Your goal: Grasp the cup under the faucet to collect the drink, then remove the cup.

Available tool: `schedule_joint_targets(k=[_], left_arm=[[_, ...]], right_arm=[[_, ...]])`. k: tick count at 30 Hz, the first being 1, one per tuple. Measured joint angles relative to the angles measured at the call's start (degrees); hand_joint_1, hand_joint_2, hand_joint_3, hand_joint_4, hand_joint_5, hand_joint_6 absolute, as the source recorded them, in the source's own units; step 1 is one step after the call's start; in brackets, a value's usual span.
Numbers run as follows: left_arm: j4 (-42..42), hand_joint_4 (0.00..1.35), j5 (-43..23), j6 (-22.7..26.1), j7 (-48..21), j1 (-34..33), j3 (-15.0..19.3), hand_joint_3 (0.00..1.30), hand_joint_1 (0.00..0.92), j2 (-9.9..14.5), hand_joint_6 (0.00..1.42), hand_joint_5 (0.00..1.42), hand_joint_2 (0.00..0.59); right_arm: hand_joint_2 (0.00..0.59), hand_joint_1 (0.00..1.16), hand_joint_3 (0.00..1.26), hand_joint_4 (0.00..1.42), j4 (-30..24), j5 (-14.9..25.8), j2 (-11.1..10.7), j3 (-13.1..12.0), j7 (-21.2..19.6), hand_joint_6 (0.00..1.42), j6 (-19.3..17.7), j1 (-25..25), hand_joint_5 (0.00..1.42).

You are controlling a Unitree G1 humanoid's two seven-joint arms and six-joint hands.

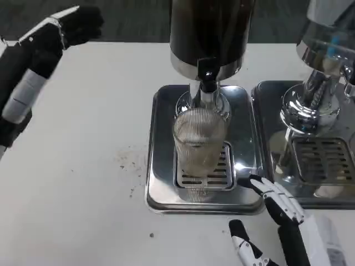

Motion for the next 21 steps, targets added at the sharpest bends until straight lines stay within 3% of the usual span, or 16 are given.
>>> schedule_joint_targets(k=[6, 12, 17, 21], left_arm=[[-4.65, 0.17, -13.34, 20.17, -18.89, -5.35, 3.29, 0.18, 0.000, -0.08, 0.14, 0.19, 0.093], [-4.14, 0.20, -15.43, 34.40, -27.29, -10.43, 4.57, 0.20, 0.000, -2.29, 0.14, 0.21, 0.090], [-2.37, 0.20, -14.76, 39.69, -30.39, -14.71, 4.75, 0.20, 0.000, -5.03, 0.14, 0.22, 0.091], [0.08, 0.20, -13.14, 40.49, -31.32, -17.11, 4.90, 0.20, 0.000, -6.93, 0.14, 0.23, 0.091]], right_arm=[[0.406, 0.39, 0.28, 0.19, 1.95, 0.40, 0.01, -0.07, -0.19, 0.27, -0.93, -1.60, 0.16], [0.406, 0.39, 0.28, 0.19, 3.14, 1.11, 0.25, -0.09, -0.54, 0.27, -1.15, -2.43, 0.16], [0.406, 0.39, 0.28, 0.19, 3.42, 1.06, 1.21, 0.10, -1.98, 0.27, -1.14, -2.42, 0.16], [0.406, 0.39, 0.29, 0.19, 3.44, 0.93, 2.20, 0.64, -2.98, 0.27, -1.08, -2.04, 0.16]])
